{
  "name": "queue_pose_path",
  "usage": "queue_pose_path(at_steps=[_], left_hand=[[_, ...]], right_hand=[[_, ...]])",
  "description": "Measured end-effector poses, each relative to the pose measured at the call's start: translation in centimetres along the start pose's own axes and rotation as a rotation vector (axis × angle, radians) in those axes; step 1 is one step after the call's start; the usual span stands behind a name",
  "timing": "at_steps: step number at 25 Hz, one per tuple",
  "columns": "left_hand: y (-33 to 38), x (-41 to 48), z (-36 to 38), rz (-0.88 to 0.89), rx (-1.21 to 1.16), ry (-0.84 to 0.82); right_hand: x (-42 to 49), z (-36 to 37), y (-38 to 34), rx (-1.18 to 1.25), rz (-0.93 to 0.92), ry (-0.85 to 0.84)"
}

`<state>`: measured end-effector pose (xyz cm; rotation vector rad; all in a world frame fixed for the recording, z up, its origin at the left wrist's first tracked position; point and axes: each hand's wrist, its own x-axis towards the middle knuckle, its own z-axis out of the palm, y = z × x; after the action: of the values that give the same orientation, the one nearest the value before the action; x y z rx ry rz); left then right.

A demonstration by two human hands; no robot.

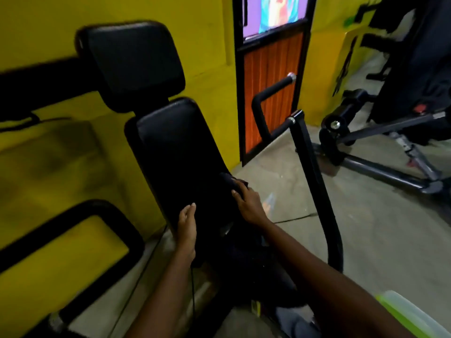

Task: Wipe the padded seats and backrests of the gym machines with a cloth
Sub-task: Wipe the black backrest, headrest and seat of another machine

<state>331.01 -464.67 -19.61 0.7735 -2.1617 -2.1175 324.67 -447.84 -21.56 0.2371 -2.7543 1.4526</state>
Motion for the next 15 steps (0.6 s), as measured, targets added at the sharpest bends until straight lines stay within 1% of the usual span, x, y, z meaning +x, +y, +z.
queue_pose_path(at_steps=[4, 6, 9, 11, 15], left_hand=[[-6.6, -3.6, 3.3, -0.171, -0.029, 0.034], [-9.5, -4.9, 4.5, -0.253, -0.047, 0.057], [-13.6, -5.6, 6.3, -0.336, -0.088, 0.136], [-16.1, -5.5, 7.0, -0.373, -0.081, 0.198], [-21.1, -4.4, 7.6, -0.447, -0.085, 0.291]], right_hand=[[-4.9, -1.5, 6.3, -0.198, 0.079, -0.123], [-7.0, -2.3, 8.6, -0.336, 0.074, -0.198], [-8.9, -2.2, 11.6, -0.593, 0.013, -0.39], [-9.9, -0.4, 13.6, -0.669, -0.046, -0.539], [-11.1, 3.3, 17.9, -0.809, -0.168, -0.675]])
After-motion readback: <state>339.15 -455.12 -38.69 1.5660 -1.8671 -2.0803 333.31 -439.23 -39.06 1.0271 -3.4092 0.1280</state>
